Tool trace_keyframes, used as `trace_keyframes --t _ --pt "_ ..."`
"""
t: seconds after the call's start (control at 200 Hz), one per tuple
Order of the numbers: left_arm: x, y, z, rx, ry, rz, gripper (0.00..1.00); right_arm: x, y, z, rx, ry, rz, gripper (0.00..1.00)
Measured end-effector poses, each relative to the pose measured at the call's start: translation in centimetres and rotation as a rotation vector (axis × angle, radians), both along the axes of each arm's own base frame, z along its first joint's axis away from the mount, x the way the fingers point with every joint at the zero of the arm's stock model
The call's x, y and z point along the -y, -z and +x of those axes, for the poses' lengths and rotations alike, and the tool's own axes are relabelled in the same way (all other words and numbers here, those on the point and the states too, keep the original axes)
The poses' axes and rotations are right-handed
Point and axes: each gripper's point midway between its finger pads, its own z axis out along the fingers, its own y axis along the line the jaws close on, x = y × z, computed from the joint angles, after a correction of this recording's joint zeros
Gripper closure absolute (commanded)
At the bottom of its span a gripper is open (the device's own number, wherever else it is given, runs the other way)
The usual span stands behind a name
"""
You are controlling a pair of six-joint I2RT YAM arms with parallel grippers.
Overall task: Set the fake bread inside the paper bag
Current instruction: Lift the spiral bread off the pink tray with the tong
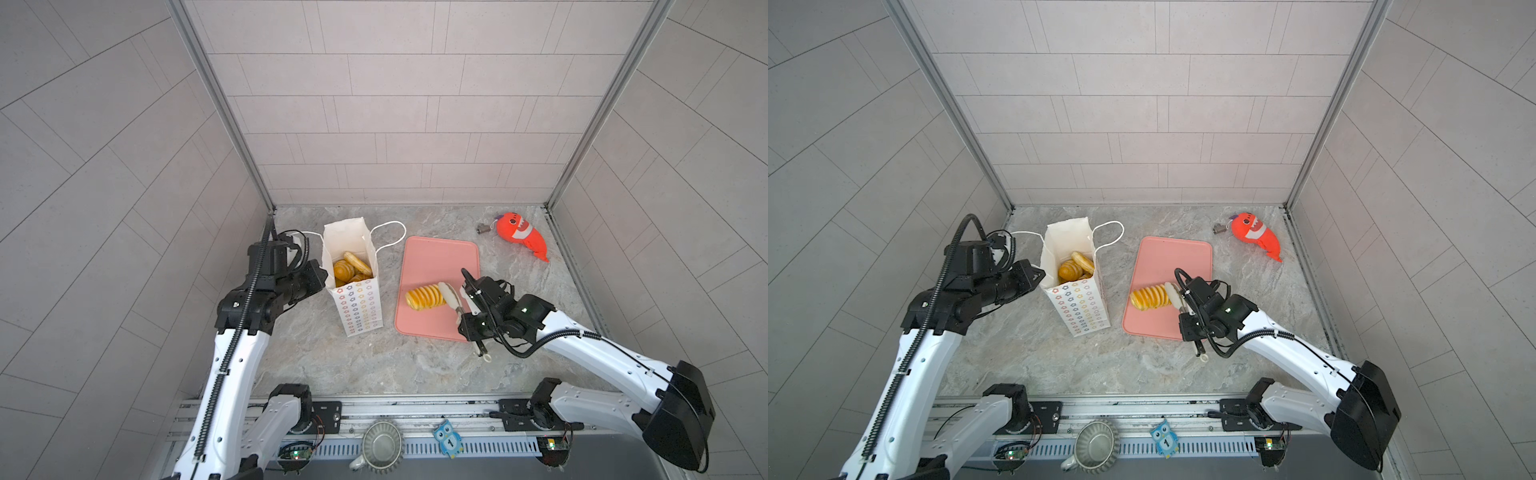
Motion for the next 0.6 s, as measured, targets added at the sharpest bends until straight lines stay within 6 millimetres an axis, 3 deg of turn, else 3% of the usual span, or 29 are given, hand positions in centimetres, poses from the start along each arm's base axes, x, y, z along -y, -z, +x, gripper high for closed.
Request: trace_keyframes --t 0.19,0.6 --pt "0.0 0.0 0.0 0.000 0.000 0.000 0.95 0.8 -2.9 1.8 0.065 0.038 0.024 0.79" --pt "0.0 0.0 0.0 0.000 0.000 0.000 0.95 2.4 -7.0 3.6 0.126 0.078 0.032 0.78"
